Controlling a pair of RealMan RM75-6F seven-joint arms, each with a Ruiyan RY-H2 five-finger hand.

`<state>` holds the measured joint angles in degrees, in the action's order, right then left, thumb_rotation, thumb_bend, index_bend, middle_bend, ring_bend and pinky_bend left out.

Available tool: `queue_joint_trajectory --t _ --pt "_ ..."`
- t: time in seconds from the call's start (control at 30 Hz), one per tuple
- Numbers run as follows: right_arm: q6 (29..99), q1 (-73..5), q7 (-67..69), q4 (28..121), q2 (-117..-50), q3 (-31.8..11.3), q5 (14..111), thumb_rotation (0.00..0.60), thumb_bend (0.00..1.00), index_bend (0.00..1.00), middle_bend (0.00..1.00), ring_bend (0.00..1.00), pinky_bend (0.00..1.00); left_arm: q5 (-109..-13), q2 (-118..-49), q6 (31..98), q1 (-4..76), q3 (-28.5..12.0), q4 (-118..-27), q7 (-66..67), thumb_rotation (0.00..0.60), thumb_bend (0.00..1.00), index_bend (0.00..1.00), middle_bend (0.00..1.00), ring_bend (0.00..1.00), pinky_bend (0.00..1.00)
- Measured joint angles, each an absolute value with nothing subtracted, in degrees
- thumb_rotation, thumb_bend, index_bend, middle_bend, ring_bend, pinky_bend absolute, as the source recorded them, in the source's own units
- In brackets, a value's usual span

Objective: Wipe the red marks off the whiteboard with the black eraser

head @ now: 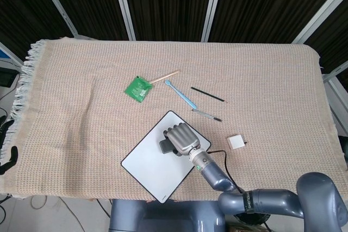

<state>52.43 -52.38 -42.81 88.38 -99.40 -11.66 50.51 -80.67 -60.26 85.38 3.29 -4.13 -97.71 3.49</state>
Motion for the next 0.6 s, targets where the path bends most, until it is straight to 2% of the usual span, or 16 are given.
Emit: queue_joint_trajectory --t 0.23,0.6 --pt "52.93 -53.32 -43.48 85.47 -101.45 -10.12 48.94 0.600 0.42 0.54 0.50 0.47 0.46 -80.63 -60.23 85.46 3.27 -4.14 -97.77 3.56 0.600 0.52 0.10 0.01 0.00 0.00" --pt "53.49 -51.35 -42.86 89.90 -97.71 -5.33 50.13 0.600 0.42 0.57 0.50 0.46 0.46 -80.60 -60.30 85.56 3.23 -4.13 -97.79 3.74 0.600 0.53 0.09 0.01 0.00 0.00"
